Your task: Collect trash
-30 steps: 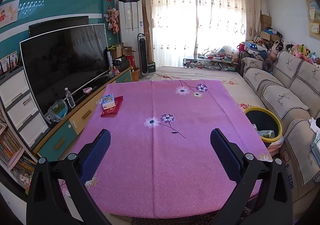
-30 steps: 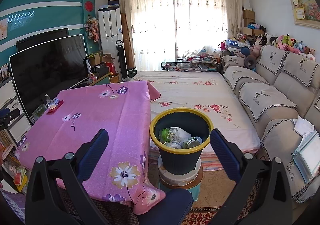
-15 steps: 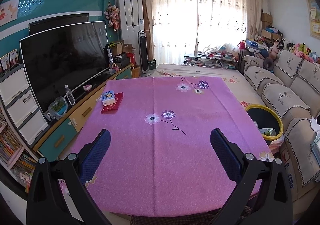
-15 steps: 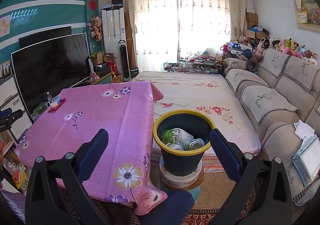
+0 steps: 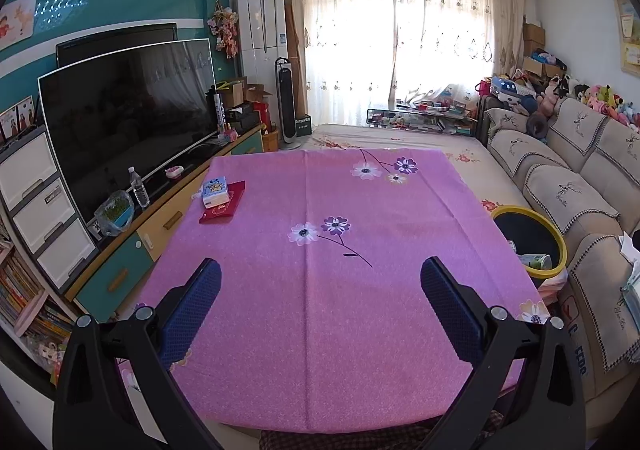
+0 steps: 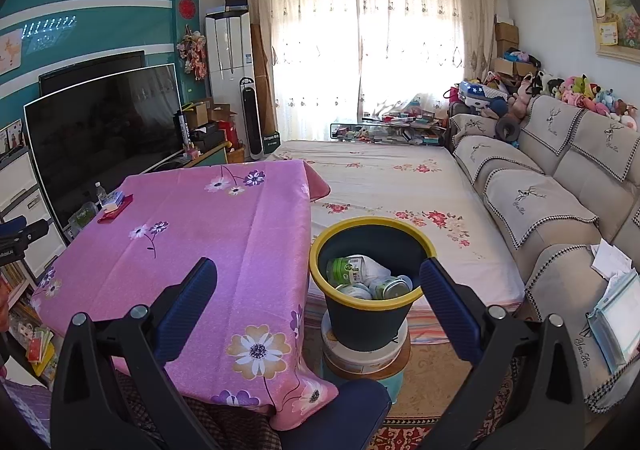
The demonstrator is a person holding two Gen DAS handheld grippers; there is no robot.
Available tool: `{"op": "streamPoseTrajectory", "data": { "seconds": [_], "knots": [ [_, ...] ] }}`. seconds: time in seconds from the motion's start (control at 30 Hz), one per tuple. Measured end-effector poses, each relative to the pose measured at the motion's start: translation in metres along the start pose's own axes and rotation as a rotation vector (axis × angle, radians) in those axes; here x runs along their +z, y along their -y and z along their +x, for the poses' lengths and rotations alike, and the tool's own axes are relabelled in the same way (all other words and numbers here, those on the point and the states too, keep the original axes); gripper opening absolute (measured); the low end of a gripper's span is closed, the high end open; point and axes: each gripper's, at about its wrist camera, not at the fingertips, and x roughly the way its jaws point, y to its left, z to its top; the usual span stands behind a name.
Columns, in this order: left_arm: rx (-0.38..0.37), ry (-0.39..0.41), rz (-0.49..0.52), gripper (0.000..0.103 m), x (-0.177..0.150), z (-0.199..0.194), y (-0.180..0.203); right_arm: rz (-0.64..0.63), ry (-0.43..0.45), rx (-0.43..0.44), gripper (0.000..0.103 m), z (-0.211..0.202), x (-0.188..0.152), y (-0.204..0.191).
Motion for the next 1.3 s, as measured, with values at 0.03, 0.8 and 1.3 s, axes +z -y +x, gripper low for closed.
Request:
{"op": "streamPoseTrajectory", "data": {
  "seconds": [0.03, 0.8, 1.3],
  "knots": [
    [0.001, -0.001, 0.001, 0.098, 0.0, 0.001, -0.001, 0.0, -0.001, 0.001, 0.096, 0.001, -0.001, 0.0],
    [-0.001, -0.016, 0.004, 0.098, -0.005, 0.011, 0.004, 0.003, -0.01, 0.014, 0.096, 0.011, -0.007, -0.003],
    [-0.002, -0.022, 0.008, 0.098, -0.005, 0.012, 0.004, 0.003, -0.015, 0.019, 0.096, 0.015, -0.011, -0.006]
  ]
}}
